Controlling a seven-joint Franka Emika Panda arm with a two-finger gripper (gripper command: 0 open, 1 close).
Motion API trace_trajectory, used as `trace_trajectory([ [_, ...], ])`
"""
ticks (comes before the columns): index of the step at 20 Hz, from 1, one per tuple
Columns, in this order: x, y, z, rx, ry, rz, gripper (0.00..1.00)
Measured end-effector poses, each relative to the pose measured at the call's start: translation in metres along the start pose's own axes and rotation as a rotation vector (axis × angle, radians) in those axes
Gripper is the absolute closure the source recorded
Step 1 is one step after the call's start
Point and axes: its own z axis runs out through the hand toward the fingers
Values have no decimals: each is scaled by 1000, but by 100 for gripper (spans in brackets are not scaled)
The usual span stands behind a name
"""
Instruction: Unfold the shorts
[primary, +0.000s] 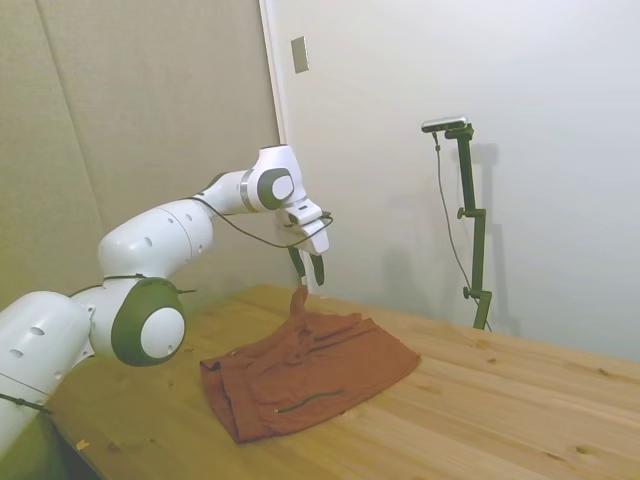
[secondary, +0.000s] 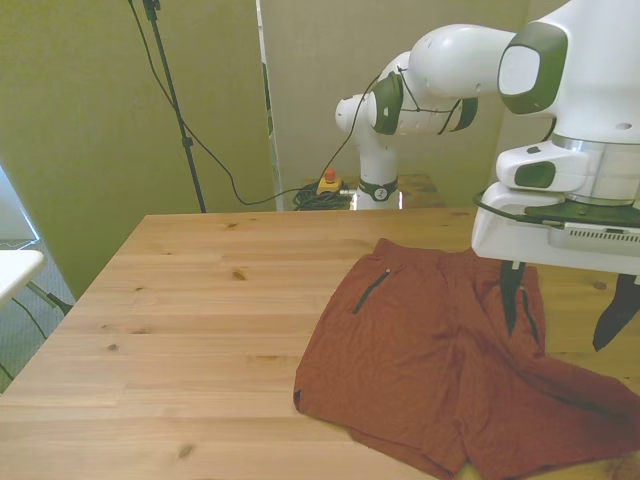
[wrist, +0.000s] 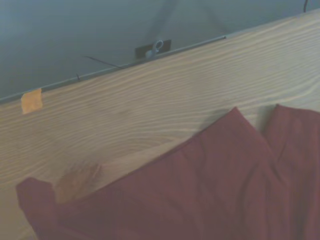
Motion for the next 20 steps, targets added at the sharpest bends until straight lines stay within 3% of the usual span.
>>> trace_trajectory([
  [7,4,6,-10,-5,-35,-155,0],
  [14,-11,14,-63,3,-79,-235,0],
  [20,-16,29,-120,17,-80,-245,0],
])
